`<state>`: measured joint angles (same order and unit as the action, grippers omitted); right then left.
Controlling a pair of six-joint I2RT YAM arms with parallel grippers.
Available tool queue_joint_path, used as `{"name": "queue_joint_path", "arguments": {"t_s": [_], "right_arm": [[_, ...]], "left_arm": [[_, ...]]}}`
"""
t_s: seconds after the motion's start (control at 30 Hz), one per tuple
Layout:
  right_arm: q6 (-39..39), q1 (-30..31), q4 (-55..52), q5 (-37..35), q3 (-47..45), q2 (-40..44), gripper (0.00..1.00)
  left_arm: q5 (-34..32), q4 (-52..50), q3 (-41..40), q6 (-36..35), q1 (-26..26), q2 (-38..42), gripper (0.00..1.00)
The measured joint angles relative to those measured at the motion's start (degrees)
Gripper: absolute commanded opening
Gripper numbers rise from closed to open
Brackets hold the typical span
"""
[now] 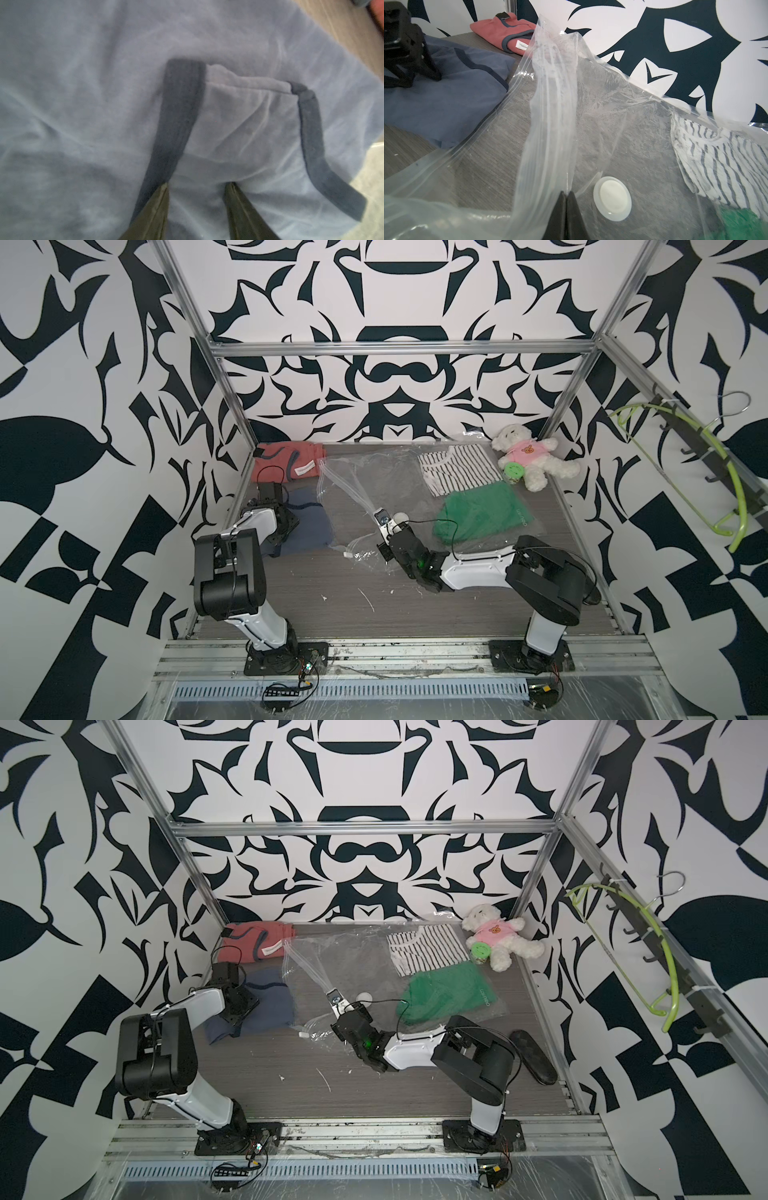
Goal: Take the tank top out of the vacuum bag
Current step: Move the tank top to the center of the board.
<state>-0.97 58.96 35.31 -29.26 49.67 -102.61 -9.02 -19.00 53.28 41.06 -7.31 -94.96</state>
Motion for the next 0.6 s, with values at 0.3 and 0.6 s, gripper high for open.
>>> {"name": "queue_joint_path", "arguments": {"t_s": [0.3,0.6], "right_arm": [[0.00,0.00,0.00,0.00,0.00,0.00,0.07],[-0.02,0.00,-0.02,0.00,0.00,0.00,0.07]], "left_arm": [[-2.93,-2.43,1.84,-4.52,-0.02,-0.42,0.50],[-3.82,-4.07,0.61,-5.09,-0.57,8.37,0.50]]}}
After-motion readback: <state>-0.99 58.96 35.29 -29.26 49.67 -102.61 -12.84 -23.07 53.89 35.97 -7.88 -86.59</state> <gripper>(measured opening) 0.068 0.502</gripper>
